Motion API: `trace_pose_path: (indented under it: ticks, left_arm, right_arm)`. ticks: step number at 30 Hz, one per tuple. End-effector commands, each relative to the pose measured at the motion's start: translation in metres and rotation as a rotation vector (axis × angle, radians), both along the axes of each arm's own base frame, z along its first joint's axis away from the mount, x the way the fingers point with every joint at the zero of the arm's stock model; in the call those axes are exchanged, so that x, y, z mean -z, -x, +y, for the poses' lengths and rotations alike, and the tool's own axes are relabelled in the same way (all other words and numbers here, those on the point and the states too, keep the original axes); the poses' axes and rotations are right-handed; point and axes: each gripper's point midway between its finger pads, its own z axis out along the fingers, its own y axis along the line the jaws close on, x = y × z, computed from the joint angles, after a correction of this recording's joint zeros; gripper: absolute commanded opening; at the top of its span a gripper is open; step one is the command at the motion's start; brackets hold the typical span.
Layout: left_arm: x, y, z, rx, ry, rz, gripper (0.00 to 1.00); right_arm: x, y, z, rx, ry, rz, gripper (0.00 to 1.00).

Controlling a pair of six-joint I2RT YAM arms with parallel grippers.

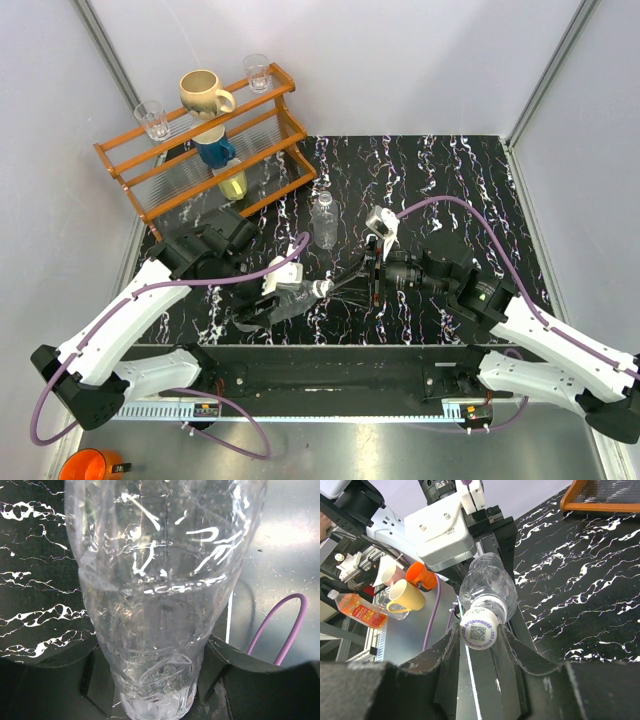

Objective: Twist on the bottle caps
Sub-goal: Screw the bottle cap onto the plastic bottle.

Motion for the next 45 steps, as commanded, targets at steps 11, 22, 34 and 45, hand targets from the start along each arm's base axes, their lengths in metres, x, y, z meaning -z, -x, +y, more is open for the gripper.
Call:
trace_pose_path:
  ticks: [11, 22, 34, 45]
  left_arm:
    - [-0.020, -0.005, -0.015, 0.014, 0.095, -0.039, 0.11]
    - [-0.025, -0.004, -0.016, 0.016, 0.102, -0.047, 0.11]
    - [-0.062, -0.015, -0.028, -0.051, 0.222, -0.073, 0.08]
    - [-0.058, -0.019, -0.027, -0.083, 0.216, -0.067, 0.08]
  right_arm:
    - [-0.002, -0.005, 0.010, -0.013, -0.001, 0.006, 0.17]
    - [0.000, -0.005, 0.016, -0.030, -0.020, 0.036, 0.16]
    - [0.000, -0.007, 0.017, 0.016, -0.214, 0.110, 0.14]
    - [-0.004, -0.005, 0.005, 0.052, -0.251, 0.113, 0.13]
